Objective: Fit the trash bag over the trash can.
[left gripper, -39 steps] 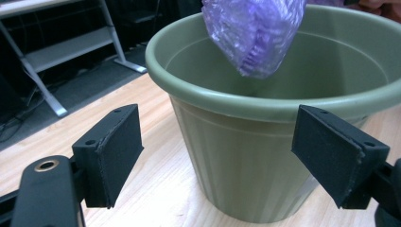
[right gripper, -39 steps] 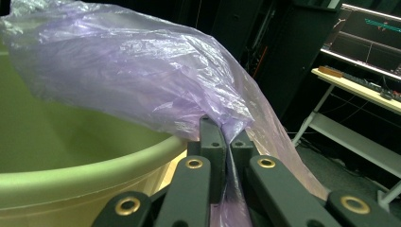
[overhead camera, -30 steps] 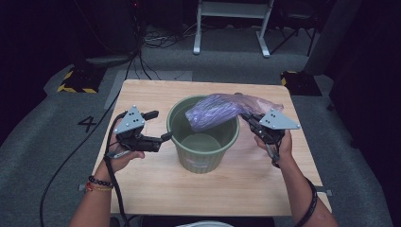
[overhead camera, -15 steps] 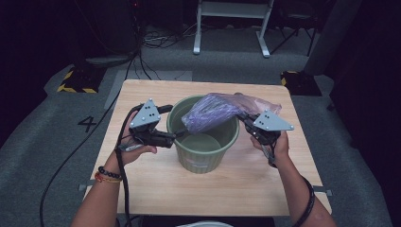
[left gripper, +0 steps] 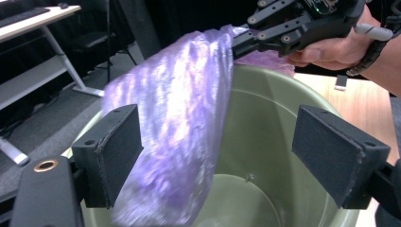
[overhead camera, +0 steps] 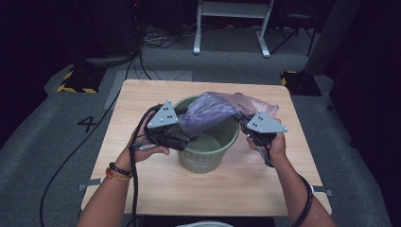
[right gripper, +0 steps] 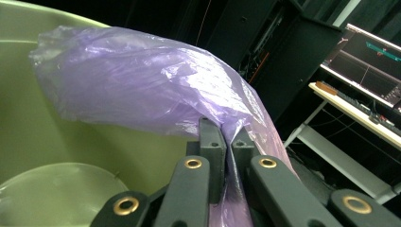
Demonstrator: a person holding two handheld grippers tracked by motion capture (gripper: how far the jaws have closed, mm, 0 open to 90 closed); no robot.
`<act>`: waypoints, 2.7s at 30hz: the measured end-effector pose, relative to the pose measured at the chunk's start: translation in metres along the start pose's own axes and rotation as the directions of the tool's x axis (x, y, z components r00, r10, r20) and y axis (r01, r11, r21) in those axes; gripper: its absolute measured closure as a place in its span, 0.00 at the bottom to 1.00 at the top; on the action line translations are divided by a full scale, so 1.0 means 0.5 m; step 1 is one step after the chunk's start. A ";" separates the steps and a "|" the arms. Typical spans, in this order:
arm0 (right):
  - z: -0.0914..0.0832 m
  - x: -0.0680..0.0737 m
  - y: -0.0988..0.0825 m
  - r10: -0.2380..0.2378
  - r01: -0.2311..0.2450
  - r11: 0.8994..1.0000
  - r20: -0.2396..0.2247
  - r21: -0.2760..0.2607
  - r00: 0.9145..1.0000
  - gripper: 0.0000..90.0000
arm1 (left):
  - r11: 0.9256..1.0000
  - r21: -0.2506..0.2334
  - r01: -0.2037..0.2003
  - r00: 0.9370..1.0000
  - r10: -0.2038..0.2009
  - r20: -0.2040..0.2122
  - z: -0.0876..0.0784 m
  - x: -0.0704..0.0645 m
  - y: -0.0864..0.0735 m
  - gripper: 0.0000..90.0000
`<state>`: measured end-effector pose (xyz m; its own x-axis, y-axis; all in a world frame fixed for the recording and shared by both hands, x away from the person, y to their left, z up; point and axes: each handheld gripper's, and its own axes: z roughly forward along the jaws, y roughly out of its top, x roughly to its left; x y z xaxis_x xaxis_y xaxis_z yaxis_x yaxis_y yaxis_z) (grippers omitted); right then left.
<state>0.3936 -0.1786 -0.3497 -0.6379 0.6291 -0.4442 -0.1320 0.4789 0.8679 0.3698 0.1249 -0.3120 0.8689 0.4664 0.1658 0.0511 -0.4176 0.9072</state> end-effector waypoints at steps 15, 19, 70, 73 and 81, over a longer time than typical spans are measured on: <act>-0.005 0.027 0.029 -0.063 0.062 0.998 -0.028 -0.032 0.998 0.96 | 0.981 0.179 -0.080 0.992 0.097 -0.084 0.061 -0.019 0.004 0.47; -0.011 0.027 0.026 -0.054 0.053 0.998 -0.035 -0.042 0.998 0.94 | 0.972 0.206 -0.110 0.988 0.130 -0.086 0.068 -0.019 0.002 0.69; -0.108 0.015 -0.159 0.066 -0.068 0.988 0.020 0.137 0.998 0.75 | 0.988 0.144 -0.048 0.994 0.061 -0.088 0.049 0.016 -0.023 1.00; -0.112 0.013 -0.160 0.056 -0.059 0.992 0.031 0.115 0.998 0.90 | 0.991 0.129 -0.031 0.996 0.041 -0.076 0.046 0.021 -0.025 1.00; -0.128 0.000 -0.145 0.102 -0.105 0.994 0.081 0.035 0.991 0.98 | 0.997 0.077 0.019 0.998 -0.014 -0.067 0.037 0.025 -0.028 0.77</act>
<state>0.3548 -0.2526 -0.3982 -0.5842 0.7224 -0.3700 -0.0372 0.4315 0.9014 0.3891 0.1219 -0.3298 0.8334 0.5230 0.1788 0.1052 -0.4677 0.8776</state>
